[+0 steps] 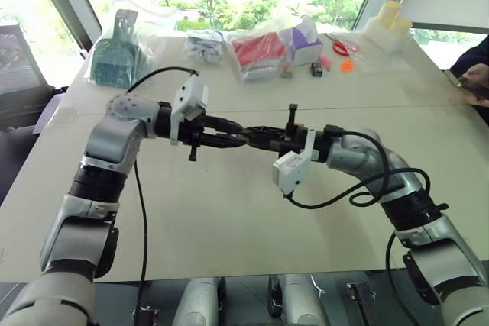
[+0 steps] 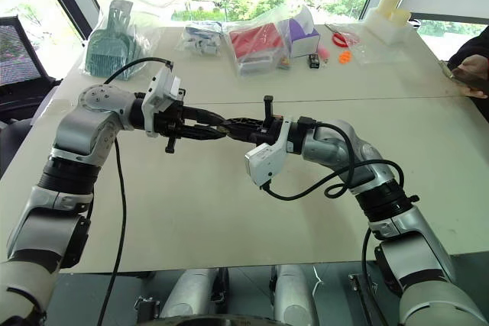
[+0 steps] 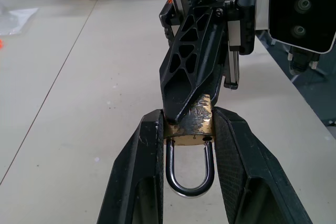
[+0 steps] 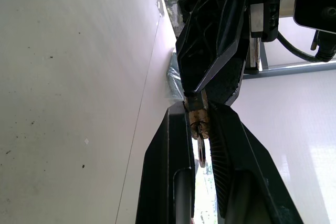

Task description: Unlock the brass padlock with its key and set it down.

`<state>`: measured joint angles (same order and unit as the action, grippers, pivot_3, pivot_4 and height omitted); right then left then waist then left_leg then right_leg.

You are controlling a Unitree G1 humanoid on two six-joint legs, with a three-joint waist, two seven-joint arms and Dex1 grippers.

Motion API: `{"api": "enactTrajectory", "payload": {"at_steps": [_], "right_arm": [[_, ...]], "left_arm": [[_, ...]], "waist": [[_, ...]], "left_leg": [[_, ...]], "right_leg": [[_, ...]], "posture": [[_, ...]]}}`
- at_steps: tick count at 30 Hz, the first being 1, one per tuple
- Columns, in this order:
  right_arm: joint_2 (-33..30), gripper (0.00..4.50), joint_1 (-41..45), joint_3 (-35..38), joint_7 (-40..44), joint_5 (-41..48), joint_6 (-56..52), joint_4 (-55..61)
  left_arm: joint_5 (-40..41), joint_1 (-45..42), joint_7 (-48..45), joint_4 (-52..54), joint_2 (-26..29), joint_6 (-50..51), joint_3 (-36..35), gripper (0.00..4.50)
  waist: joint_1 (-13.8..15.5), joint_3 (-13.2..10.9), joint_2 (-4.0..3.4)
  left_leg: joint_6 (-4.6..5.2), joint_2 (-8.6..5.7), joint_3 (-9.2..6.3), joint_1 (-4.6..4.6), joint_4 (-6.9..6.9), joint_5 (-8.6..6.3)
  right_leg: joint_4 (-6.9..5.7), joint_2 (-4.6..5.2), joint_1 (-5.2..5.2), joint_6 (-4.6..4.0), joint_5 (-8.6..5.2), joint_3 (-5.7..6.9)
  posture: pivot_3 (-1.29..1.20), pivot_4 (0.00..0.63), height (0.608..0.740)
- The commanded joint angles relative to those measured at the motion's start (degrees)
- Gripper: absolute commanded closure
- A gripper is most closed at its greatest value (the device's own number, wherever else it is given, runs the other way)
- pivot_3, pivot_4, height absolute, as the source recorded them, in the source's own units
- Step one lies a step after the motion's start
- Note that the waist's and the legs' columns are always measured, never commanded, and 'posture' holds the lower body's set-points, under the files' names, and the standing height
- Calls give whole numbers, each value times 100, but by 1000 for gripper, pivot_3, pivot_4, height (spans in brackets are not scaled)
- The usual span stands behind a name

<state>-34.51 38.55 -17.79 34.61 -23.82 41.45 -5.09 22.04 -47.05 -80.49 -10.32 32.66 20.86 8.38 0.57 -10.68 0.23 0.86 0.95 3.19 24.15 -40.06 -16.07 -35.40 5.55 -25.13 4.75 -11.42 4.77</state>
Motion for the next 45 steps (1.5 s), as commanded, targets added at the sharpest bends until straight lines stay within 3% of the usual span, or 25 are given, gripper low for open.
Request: {"api": "enactTrajectory", "payload": {"at_steps": [1, 6, 10, 14, 20, 21, 35, 45], "right_arm": [[81, 4500, 114, 87, -115, 90, -30, 78], [81, 4500, 66, 95, -114, 69, -86, 55], [96, 4500, 41, 76, -123, 54, -129, 39], [96, 4500, 14, 52, -104, 41, -147, 25], [77, 4500, 2, 51, -81, 49, -157, 30], [76, 4500, 5, 53, -75, 53, -164, 36], [58, 4500, -8, 64, -42, 71, -247, 120], [94, 4500, -20, 45, -56, 70, -330, 125]], "left_arm": [[7, -69, 57, 85, 97, 80, -91, 2269], [164, -44, 310, 104, 148, 246, -366, 54], [392, 24, 428, 161, 223, 478, -652, 54], [492, 84, 446, 240, 265, 555, -759, 1354], [566, 291, 467, 568, 234, 600, -705, 4289], [562, 316, 479, 594, 227, 604, -690, 4482], [113, 602, 408, 374, 257, 206, -277, 4482], [233, 423, 758, 177, 47, 212, -512, 4482]], "waist": [[-1, 0, 0], [1, 0, 0], [-11, 0, 0], [-5, 0, 0], [-1, 0, 0], [-1, 0, 0], [3, 0, 0], [-5, 0, 0]], "left_leg": [[0, 0, 0, 0, 0, 0], [0, 0, -1, 0, 0, 0], [0, 1, -2, 0, 0, 0], [-1, 1, -2, 0, 0, 0], [-1, 1, -2, 0, 1, 1], [-1, 0, -2, 0, 0, 1], [-2, 0, -1, -1, 0, 1], [-2, 0, -1, -1, 1, 1]], "right_leg": [[0, 0, 0, 0, 0, 0], [0, 0, 0, 0, 0, 0], [0, 0, -1, 0, 0, 0], [-1, 0, 0, 0, 0, 0], [0, 0, 0, 0, 0, 0], [0, 0, 0, 0, 0, 0], [-1, 0, 0, -1, 0, -1], [-2, 0, 0, 0, 0, 0]], "posture": [[0, 150, 740], [0, 150, 740], [0, 150, 740], [0, 150, 740], [0, 150, 740], [0, 150, 740], [0, 150, 740], [0, 150, 740]]}}
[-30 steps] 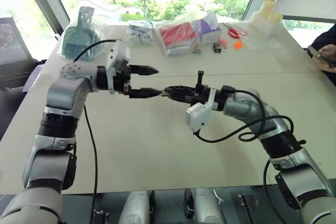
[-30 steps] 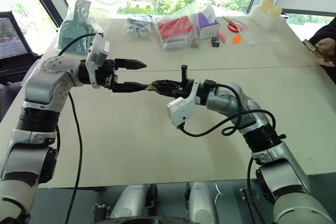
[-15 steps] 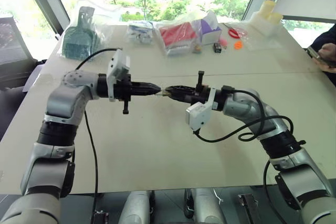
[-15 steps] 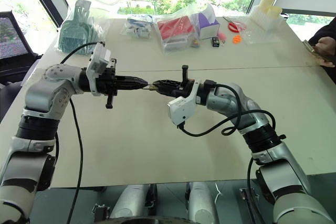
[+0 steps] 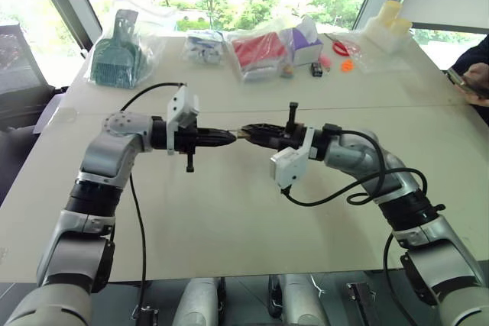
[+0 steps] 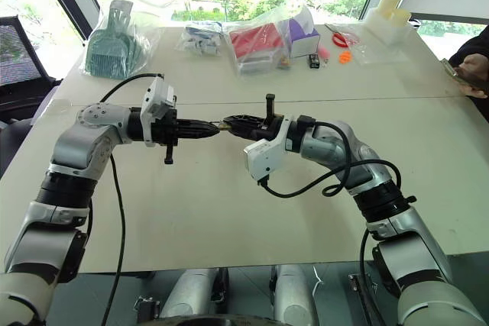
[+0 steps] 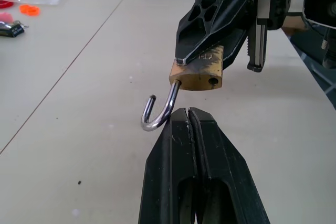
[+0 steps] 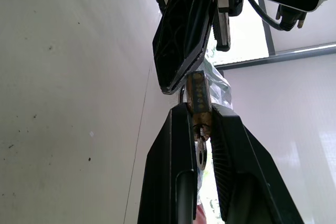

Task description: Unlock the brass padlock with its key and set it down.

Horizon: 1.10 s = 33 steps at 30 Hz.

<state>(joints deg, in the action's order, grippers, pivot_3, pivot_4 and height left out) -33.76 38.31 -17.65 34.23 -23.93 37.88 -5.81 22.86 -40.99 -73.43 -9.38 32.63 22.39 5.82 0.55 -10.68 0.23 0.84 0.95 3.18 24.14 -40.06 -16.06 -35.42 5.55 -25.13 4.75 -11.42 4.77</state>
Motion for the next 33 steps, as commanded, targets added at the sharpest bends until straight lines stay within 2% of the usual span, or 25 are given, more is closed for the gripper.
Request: {"api": "enactTrajectory", "payload": {"at_steps": [1, 7, 11, 18, 24, 26, 27, 30, 31, 32, 33], "right_arm": [[20, 4500, -2, 26, -19, 82, 21, 202], [-10, 4500, -88, 22, -52, 16, -19, 9], [-111, 4500, -210, -23, -294, -335, 158, -508], [-66, 4500, -113, -369, -912, -1132, 358, -1563], [-60, 4500, -22, -552, -987, -1203, 417, -1889], [-61, 3525, -65, -559, -815, -1001, 405, -1820], [-80, 3211, -96, -568, -677, -890, 374, -1755], [-267, 1569, -251, -538, -27, -488, 85, -1444], [-346, 1172, -314, -502, 182, -334, -33, -1314], [-420, 529, -387, -439, 399, -120, -205, -1161], [-510, 68, -488, -332, 698, 225, -532, -941]], "left_arm": [[165, -177, 45, 94, 70, 81, -258, 4482], [120, 119, -93, 249, 411, 106, -236, 4482], [112, 433, -14, 401, 602, 130, -301, 4482], [46, 1123, 485, 989, 564, 109, -354, 4482], [82, 1659, 748, 1567, 636, 223, -352, 4482], [89, 1794, 792, 1693, 656, 248, -352, 4500], [107, 1852, 813, 1757, 664, 275, -359, 4500], [228, 1968, 841, 1940, 685, 429, -405, 4500], [236, 1987, 859, 1975, 690, 449, -406, 4500], [240, 1997, 876, 1995, 698, 458, -405, 4500], [249, 2004, 889, 2012, 705, 469, -407, 4500]], "waist": [[-4, 0, 0], [-12, 0, 0], [3, 0, 0], [-24, 0, -1], [-33, 0, -1], [-32, 0, -1], [-31, 0, -1], [-25, 0, -1], [-15, 0, -1], [-1, 0, -1], [18, 0, -1]], "left_leg": [[0, 0, 0, 0, 0, 0], [0, 0, -1, 0, 1, 0], [0, 0, 0, -1, 1, 0], [0, 1, 1, -3, 3, 0], [-1, 1, 0, -3, 4, 1], [-1, 2, -1, -3, 3, 1], [-1, 2, -1, -3, 4, 1], [-1, 2, -1, -4, 4, 1], [-1, 4, -2, -5, 4, 0], [-1, 5, -3, -6, 3, 0], [-1, 5, -3, -8, 3, 0]], "right_leg": [[0, 0, 0, 0, 0, 0], [0, 0, 0, 0, 0, 0], [1, 1, 0, -1, 0, 0], [0, 1, -1, -1, -1, -3], [-2, 1, -2, -1, -1, -4], [-2, 1, -2, -1, -1, -4], [-2, 1, -1, -2, -1, -4], [-1, 1, 0, -2, -1, -4], [-1, 1, 0, -1, -1, -4], [-1, 1, 3, -2, -1, -4], [-1, 1, 4, -1, -1, -4]], "posture": [[0, 150, 740], [0, 150, 740], [0, 150, 740], [0, 150, 740], [0, 150, 740], [0, 150, 740], [0, 150, 740], [0, 150, 740], [0, 150, 740], [0, 150, 740], [0, 150, 740]]}}
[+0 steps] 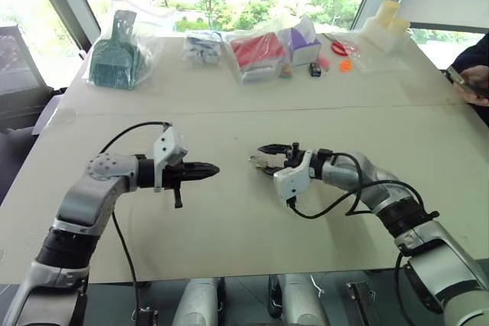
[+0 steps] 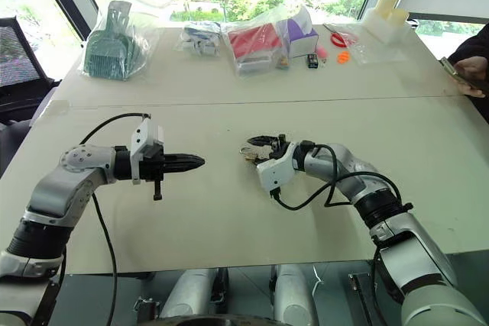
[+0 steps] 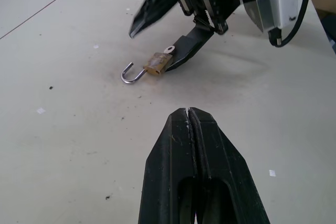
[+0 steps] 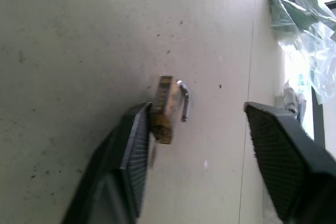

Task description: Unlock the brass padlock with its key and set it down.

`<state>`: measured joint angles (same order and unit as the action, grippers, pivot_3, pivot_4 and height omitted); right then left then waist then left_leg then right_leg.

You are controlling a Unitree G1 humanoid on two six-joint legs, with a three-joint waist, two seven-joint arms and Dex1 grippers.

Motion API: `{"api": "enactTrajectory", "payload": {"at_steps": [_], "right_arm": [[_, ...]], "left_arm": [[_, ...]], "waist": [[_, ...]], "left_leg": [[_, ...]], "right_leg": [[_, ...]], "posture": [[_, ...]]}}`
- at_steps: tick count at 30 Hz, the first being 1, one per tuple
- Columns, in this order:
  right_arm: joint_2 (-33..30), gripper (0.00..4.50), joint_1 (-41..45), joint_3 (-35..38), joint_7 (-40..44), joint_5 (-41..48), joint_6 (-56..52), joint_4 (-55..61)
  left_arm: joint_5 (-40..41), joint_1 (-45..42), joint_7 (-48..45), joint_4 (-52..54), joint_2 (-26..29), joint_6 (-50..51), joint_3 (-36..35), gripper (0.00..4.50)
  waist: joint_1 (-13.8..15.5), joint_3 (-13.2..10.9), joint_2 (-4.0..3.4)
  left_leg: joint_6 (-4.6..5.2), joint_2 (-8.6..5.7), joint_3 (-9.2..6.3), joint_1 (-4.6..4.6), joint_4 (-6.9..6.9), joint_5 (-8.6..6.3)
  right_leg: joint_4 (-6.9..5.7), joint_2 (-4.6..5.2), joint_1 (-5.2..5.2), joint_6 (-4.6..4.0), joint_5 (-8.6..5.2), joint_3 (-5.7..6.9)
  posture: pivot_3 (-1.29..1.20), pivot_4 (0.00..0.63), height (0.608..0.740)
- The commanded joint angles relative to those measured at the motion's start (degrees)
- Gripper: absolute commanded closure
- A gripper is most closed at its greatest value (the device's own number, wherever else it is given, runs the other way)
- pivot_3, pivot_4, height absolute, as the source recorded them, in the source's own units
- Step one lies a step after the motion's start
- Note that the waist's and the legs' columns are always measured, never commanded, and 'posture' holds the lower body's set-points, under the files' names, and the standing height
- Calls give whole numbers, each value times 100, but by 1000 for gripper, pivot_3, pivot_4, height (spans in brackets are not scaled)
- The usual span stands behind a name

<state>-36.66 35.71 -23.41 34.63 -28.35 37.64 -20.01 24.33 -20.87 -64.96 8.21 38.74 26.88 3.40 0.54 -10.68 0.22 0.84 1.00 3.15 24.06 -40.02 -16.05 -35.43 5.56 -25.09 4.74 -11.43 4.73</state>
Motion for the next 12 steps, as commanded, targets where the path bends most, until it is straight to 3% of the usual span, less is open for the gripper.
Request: {"api": "enactTrajectory", "payload": {"at_steps": [1, 5, 12], "right_arm": [[-299, 25, -325, 356, 912, 978, -824, 679], [-514, 25, -739, 920, 1919, 2500, -2504, 1396], [-923, 25, -1255, 1771, 2747, 4563, -5973, 2861]], "left_arm": [[113, 2, 57, 277, 97, 35, -167, 4500], [122, 22, 76, 313, 103, 24, -160, 4500], [87, 187, 49, 423, 175, -123, -179, 4500]], "waist": [[26, 0, 0], [21, 0, 0], [17, 0, -1]], "left_leg": [[0, 0, -1, -3, 0, 0], [3, 4, -3, -19, 0, -2], [3, 23, 1, -27, 3, -3]], "right_leg": [[2, 0, 4, -1, 0, 1], [12, 2, 25, -7, -4, 2], [8, 1, 26, -7, -2, 3]], "posture": [[0, 150, 740], [0, 150, 740], [0, 150, 740]]}}
